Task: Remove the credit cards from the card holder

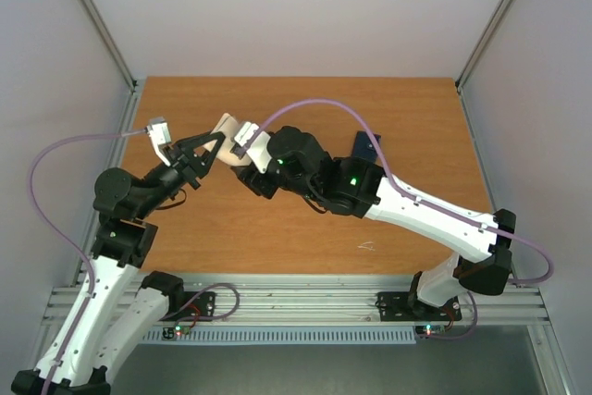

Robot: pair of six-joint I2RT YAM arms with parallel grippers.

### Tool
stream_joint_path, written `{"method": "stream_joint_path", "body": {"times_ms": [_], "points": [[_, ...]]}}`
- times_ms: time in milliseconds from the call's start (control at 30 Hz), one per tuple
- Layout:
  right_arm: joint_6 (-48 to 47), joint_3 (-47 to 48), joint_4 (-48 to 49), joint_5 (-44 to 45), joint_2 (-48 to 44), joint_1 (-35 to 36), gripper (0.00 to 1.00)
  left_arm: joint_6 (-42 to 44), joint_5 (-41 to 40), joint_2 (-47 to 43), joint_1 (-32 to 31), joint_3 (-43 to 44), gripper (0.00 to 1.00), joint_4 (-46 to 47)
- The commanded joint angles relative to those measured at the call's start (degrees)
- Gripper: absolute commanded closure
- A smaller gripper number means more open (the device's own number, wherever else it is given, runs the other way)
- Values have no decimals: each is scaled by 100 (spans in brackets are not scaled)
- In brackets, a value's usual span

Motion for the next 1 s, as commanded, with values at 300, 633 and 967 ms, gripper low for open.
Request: {"method": "stream_joint_path", "body": {"times_ms": [300, 633, 967], "points": [[-880, 681, -2386, -2194, -932, -576, 2, 1916, 1558, -18, 37, 96, 100, -24], [-1134, 1983, -3517, -4355, -445, -1535, 3, 3228, 3126, 917, -366, 1287, 100, -980], [-948, 1788, -3271, -4430, -270, -1535, 10, 3883, 3422, 830, -700, 1321, 100, -1267]]}}
